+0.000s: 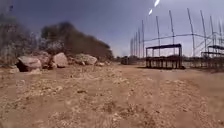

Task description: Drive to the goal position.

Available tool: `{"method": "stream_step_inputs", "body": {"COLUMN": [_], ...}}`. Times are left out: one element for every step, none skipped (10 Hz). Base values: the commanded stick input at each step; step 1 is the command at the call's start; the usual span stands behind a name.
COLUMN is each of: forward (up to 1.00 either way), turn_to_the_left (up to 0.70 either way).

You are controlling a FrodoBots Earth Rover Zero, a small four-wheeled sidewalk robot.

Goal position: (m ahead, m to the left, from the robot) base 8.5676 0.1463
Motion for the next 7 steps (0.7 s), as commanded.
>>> {"method": "stream_step_inputs", "body": {"forward": [0.85, 0.85, 0.85, 0.85, 0.85, 0.85, 0.85], "turn_to_the_left": [0.0, 0.0, 0.0, 0.0, 0.0, 0.0, 0.0]}}
